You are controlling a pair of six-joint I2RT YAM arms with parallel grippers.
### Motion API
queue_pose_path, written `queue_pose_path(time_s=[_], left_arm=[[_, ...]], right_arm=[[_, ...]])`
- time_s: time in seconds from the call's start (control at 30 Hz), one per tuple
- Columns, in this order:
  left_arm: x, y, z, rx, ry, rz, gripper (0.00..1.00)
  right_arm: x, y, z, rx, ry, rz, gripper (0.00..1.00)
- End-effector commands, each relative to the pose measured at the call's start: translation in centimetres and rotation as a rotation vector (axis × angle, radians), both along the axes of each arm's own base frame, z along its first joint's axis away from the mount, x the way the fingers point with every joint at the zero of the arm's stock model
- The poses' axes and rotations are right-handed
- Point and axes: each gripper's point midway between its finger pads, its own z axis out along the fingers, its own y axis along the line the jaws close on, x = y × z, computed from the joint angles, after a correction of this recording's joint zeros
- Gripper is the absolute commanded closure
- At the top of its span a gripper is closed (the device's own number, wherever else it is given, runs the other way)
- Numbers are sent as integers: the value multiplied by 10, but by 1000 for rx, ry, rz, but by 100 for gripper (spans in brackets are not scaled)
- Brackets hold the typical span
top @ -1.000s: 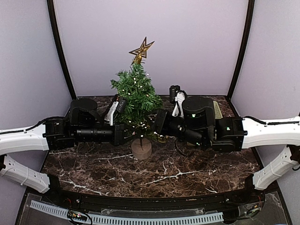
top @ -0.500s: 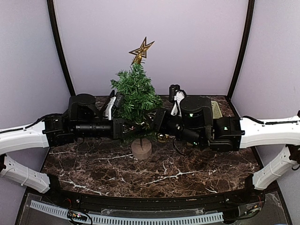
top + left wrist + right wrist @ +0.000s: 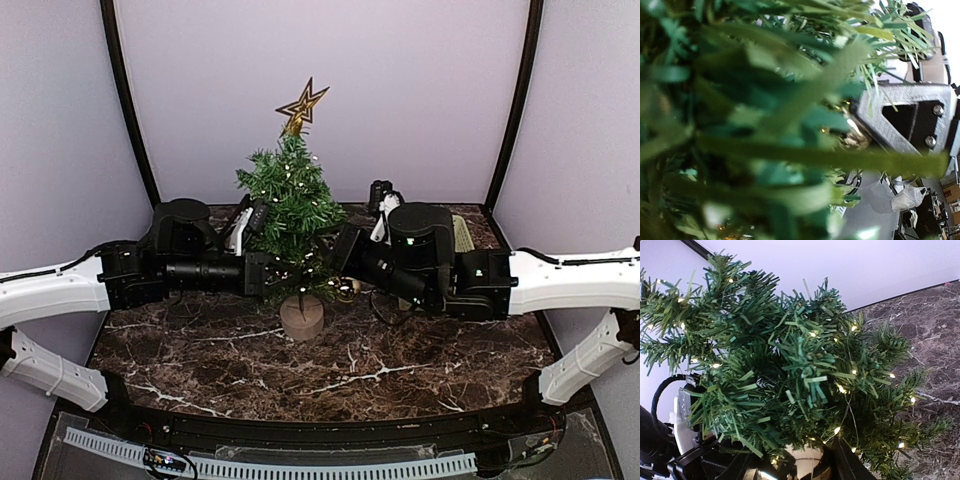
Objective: Decorate the small christmas tree
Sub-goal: Place the ornament bell in the gap of branches.
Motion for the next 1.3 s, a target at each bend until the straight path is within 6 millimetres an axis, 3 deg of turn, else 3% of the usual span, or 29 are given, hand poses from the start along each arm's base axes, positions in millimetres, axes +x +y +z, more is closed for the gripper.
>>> queue_pose_path(time_s=[0.0,0.7,0.97,1.27], left_arm=[[-2,-5,25,-69,-43,-37,100],[-4,10,31,-71,-100,-10,100],[1,10,27,-60,-84,16,99],[5,9,13,-39,-24,28,99]], right_arm=[[4,-7,19,103,4,-3,67],[-13,-1,31,196,-46,136,69],[-2,-14,13,150,26,42,69],[1,-11,7,123,53,30,69]])
